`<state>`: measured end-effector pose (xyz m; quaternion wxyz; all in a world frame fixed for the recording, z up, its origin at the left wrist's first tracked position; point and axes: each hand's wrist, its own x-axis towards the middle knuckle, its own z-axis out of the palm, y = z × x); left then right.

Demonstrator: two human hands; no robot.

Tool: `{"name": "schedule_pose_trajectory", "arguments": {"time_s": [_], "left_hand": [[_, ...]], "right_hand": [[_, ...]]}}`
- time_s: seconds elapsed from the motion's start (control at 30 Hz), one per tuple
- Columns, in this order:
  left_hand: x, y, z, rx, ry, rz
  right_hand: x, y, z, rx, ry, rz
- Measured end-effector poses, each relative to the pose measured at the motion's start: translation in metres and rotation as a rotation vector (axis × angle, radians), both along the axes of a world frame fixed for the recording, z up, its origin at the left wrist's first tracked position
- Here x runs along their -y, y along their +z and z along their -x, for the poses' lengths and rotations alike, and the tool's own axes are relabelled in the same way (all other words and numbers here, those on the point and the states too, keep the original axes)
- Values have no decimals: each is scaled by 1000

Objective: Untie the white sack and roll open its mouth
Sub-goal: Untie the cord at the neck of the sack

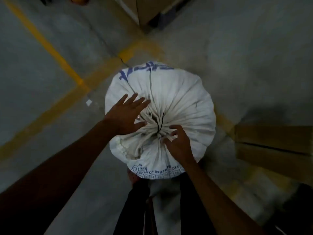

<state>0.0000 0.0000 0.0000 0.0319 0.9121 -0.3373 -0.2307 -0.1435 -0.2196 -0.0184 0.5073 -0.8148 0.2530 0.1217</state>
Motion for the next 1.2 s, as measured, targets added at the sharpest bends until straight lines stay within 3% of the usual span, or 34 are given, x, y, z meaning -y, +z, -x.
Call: {"name": "schedule_pose_trajectory", "arguments": {"time_s": [0.13,0.33,0.43,0.87,1.03,1.2], "left_hand": [[7,-36,0,13,-127,61],[21,-68,4,-39,-244,212],[23,-79,6,-98,-195,266],[15,-102,-9,-208,-65,426],[18,-102,4,-216,40,425],[26,-97,20,-224,138,384]], "right_hand": [[-22,-32,8,-94,-112,-82],[-42,-63,10,4,-161,-42],[-48,-79,10,26,-149,-26],[-37,-106,-8,64,-144,-309],[-35,-108,-6,112,-192,-361],[-9,-103,23,58,-165,-548]]}}
